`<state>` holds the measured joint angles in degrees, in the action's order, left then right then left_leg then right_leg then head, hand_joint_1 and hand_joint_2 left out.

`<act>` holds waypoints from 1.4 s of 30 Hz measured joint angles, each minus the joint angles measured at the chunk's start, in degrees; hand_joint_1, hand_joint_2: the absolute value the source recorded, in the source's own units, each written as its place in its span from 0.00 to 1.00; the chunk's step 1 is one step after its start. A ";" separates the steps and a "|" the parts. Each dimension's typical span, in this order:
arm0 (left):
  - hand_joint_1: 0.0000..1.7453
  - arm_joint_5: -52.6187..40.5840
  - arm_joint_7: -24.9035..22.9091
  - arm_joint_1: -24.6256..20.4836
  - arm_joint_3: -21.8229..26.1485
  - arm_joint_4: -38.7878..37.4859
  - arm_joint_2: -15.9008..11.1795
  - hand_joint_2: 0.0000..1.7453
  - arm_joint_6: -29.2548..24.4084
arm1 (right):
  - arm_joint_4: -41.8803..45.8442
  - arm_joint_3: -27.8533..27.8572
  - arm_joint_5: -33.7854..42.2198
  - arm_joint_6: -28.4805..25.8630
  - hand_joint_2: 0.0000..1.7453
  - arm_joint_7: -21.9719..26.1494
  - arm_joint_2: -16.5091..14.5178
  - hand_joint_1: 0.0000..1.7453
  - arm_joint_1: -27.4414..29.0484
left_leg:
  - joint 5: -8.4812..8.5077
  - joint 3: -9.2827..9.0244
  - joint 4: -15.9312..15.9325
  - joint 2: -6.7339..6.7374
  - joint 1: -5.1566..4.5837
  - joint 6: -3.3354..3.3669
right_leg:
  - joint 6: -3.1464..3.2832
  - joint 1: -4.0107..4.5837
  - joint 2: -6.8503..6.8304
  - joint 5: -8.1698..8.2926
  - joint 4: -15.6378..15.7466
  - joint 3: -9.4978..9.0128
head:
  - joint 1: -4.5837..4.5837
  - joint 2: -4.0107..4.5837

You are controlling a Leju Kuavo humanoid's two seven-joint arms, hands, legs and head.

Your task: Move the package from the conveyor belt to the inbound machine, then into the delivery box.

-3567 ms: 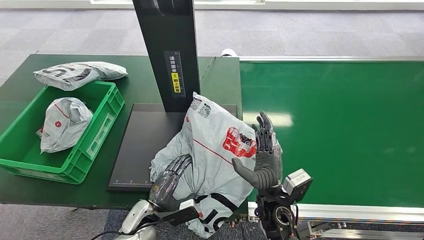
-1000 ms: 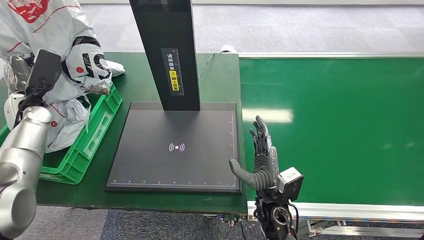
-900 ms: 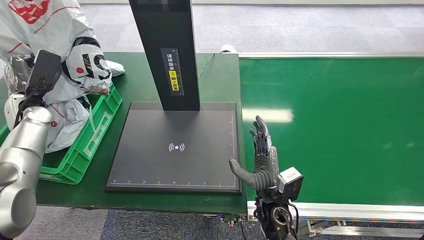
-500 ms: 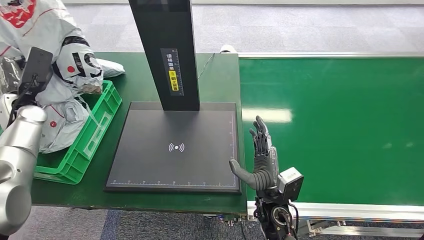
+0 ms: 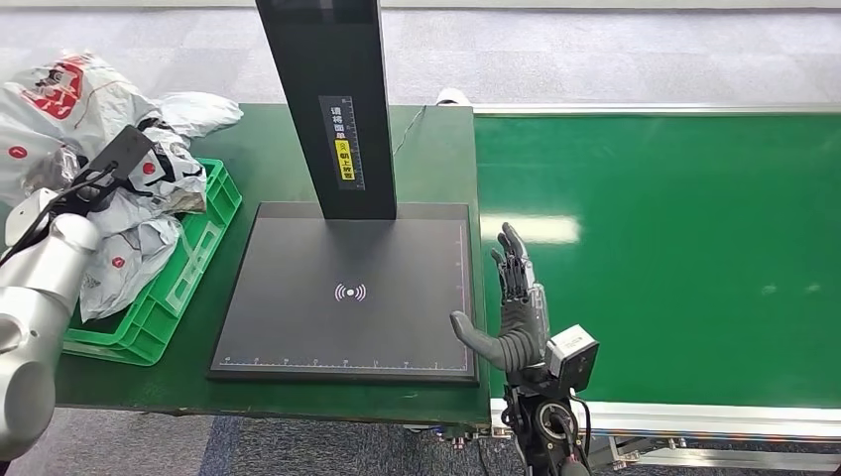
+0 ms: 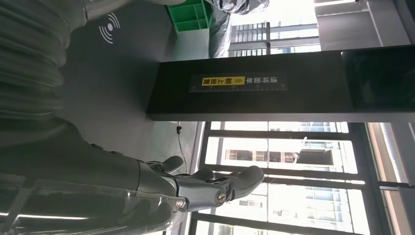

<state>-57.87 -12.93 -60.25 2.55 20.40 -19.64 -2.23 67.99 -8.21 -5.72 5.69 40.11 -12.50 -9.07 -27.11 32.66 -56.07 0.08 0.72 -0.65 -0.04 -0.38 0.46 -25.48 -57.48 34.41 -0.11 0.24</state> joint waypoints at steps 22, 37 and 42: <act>0.00 -0.52 9.46 0.92 0.94 -1.74 0.95 1.00 5.08 | -1.16 0.00 -0.09 -0.45 1.00 0.00 -0.37 0.00 -0.67 | 0.01 -0.01 0.00 -0.02 0.00 0.00 | 0.00 0.00 -0.03 -0.01 0.00 -0.03 | -0.01 0.00; 0.00 17.08 28.86 4.99 11.24 7.25 2.12 1.00 -4.49 | -0.82 0.55 -0.31 -1.63 1.00 0.00 -0.35 0.00 0.49 | 0.00 0.00 0.01 0.01 0.00 0.00 | 0.00 0.01 0.00 -0.01 0.00 0.00 | -0.01 0.00; 0.00 21.07 31.07 7.37 12.01 9.71 1.64 1.00 -3.90 | -0.82 0.90 -0.31 -1.98 1.00 0.00 -0.35 0.00 0.49 | 0.00 0.00 0.01 0.00 0.00 0.00 | 0.00 0.01 -0.01 -0.01 0.00 0.00 | -0.02 0.00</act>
<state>-36.79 18.13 -52.87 14.56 30.11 -18.00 -6.13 67.17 -7.31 -6.03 3.71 40.11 -12.85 -8.57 -27.11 32.66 -56.06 0.08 0.72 -0.65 -0.04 -0.38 0.46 -25.48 -57.48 34.41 -0.14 0.24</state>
